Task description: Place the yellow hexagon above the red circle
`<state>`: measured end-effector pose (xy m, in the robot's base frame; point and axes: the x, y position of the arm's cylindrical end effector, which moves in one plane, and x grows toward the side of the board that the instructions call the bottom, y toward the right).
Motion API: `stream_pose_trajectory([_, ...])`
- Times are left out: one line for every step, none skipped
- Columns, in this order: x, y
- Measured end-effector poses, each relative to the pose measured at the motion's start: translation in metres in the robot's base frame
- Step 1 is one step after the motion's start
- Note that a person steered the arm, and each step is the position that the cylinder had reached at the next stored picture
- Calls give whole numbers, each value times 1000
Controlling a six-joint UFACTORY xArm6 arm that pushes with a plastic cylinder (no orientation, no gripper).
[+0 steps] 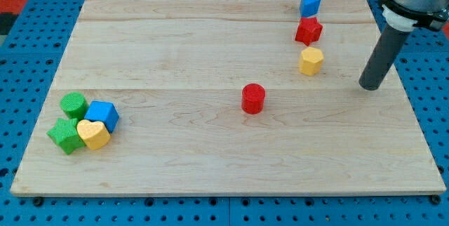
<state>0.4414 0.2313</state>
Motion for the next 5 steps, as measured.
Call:
stream_pose_trajectory([-3, -4])
stream_pose_trajectory([-19, -6])
stream_pose_trajectory([-49, -4])
stream_pose_trajectory([-60, -32])
stream_pose_trajectory([-61, -107])
